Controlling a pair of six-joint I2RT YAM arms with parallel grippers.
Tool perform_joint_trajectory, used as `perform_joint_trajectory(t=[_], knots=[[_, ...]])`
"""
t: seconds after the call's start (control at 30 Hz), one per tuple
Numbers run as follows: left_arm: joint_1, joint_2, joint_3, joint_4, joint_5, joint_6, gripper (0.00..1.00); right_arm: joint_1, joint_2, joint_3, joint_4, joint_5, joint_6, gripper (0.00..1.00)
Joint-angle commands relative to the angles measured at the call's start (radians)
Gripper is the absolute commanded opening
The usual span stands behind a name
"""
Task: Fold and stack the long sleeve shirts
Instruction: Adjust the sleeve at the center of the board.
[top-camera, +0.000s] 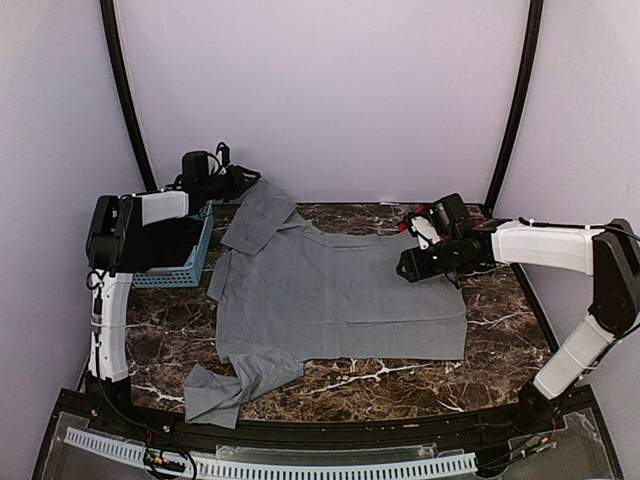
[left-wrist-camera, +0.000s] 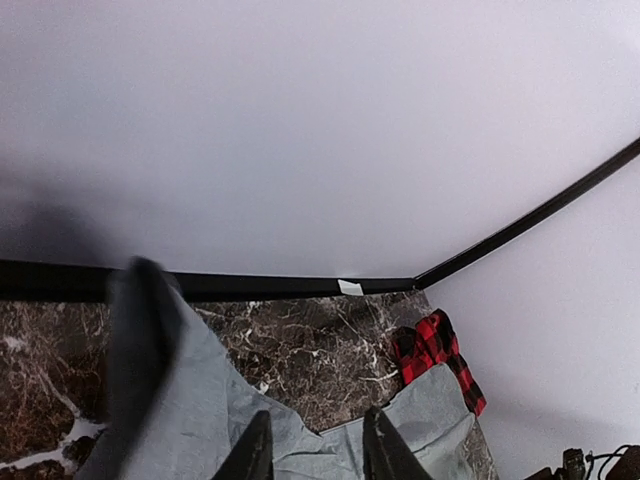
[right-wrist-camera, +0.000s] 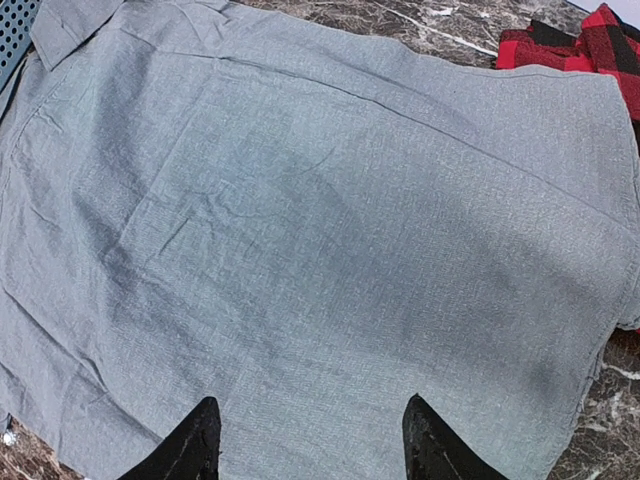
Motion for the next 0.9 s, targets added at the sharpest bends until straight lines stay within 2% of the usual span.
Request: perform_joint_trajectory(t=[0.0, 0.13, 0.2, 0.4, 0.47, 0.7, 0.87], knots=[[0.006, 0.005, 0.049, -0.068, -0.020, 0.071, 0.37, 0.008, -0.017, -0.011, 0.030, -0.002, 0.013, 0.59], [0.006, -0.027, 0.062, -0.175, -0.098, 0.165, 0.57, 0.009, -0.020, -0.010, 0.027, -0.005, 0.016, 0.59], [0.005, -0.060, 0.060, -0.244, -0.136, 0.213, 0.63, 0.010, -0.021, -0.011, 0.026, -0.008, 0.018, 0.59], [-0.019, -0.209, -0.041, -0.347, -0.189, 0.313, 0.69, 0.037, -0.049, -0.030, 0.035, -0.039, 0.029, 0.60], [-0.044, -0.280, -0.121, -0.384, -0.210, 0.344, 0.70, 0.064, -0.062, -0.042, 0.025, -0.040, 0.031, 0.60], [-0.172, -0.651, -0.626, -0.349, -0.300, 0.335, 0.70, 0.165, -0.114, -0.115, 0.019, -0.070, 0.077, 0.62], [-0.276, -0.938, -0.907, -0.437, -0.359, 0.309, 0.71, 0.220, -0.135, -0.161, 0.034, -0.093, 0.116, 0.62]])
